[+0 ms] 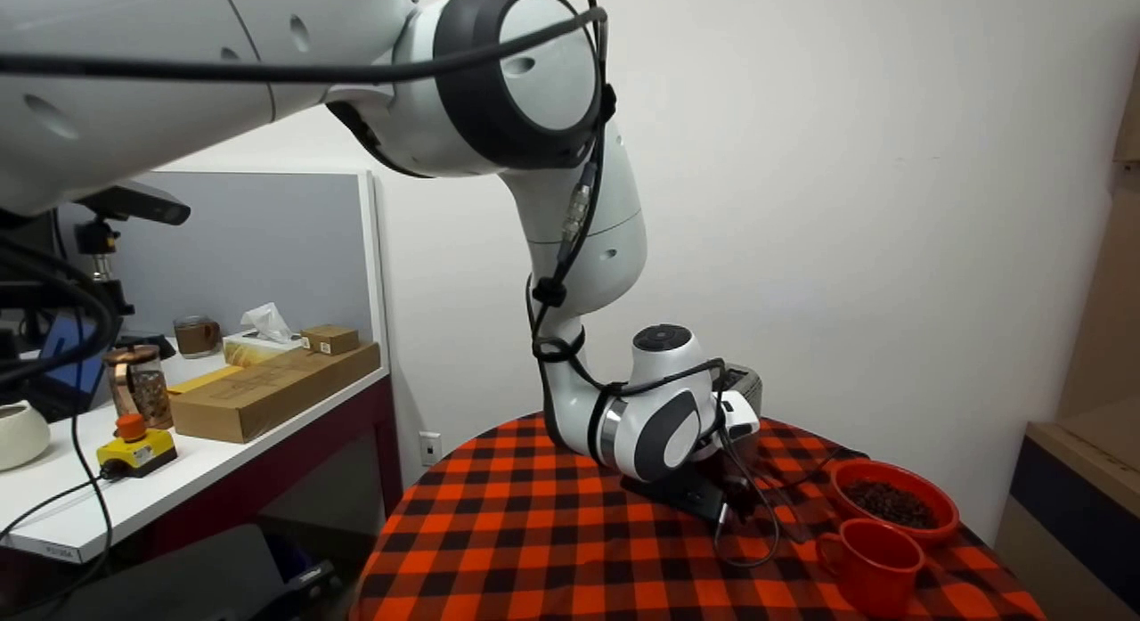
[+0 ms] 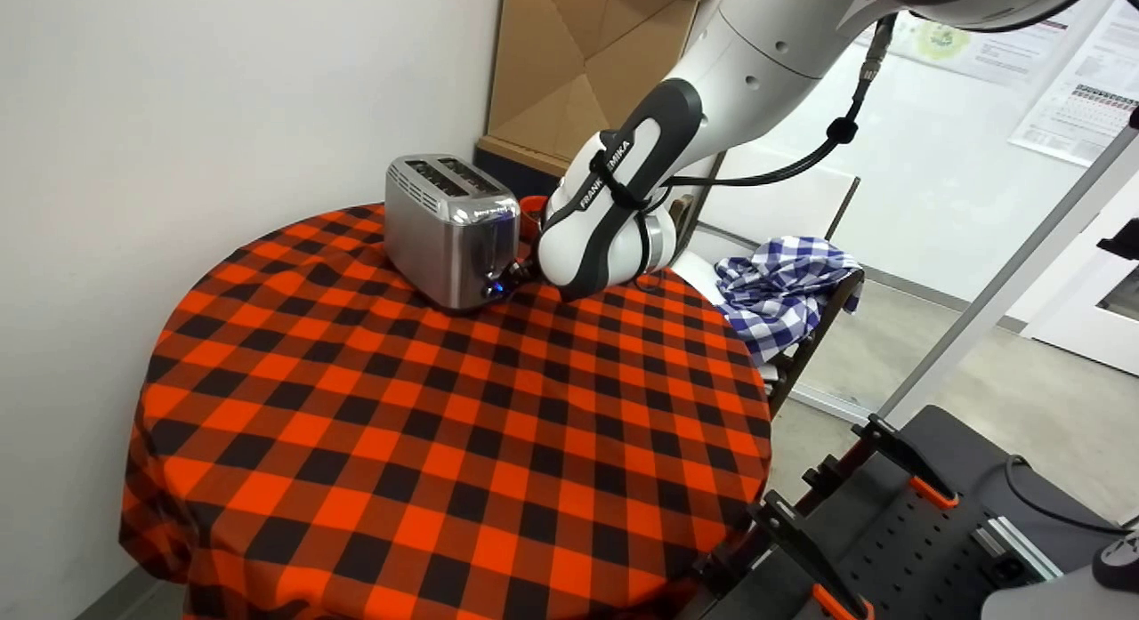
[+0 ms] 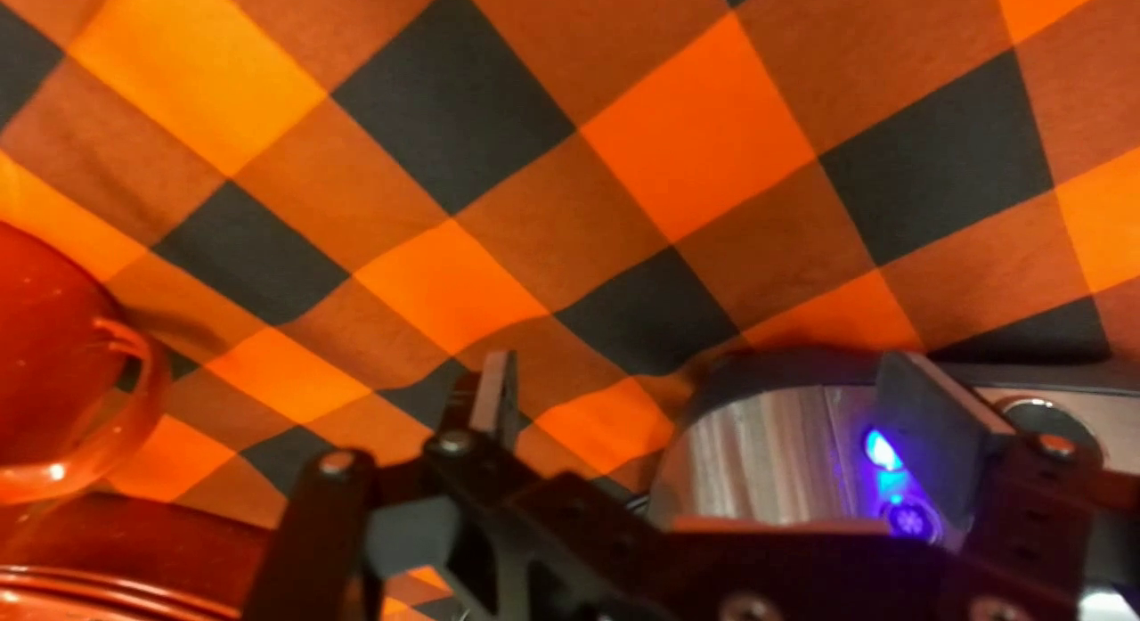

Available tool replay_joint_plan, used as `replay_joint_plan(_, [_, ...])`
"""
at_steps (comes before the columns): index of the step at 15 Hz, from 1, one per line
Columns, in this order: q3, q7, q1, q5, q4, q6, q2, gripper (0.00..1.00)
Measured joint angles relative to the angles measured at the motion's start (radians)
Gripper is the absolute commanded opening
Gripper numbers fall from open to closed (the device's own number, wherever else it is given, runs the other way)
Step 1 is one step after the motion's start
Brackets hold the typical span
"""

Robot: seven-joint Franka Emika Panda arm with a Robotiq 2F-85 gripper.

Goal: Switch off the toaster

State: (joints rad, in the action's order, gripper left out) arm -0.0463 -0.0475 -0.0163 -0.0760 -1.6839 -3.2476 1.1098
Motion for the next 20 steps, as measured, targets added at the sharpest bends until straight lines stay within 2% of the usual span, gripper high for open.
replay_joint_plan(14, [0.034, 0.003, 0.035, 0.01, -0.004, -0.094, 0.001, 1.0])
replay_joint_plan(16, [0.055, 0.0, 0.049, 0.0, -0.007, -0.034, -0.01, 1.0])
replay_joint_plan(20, [0.151, -0.038, 0.129, -0.005, -0.028, 0.242, -0.08, 1.0])
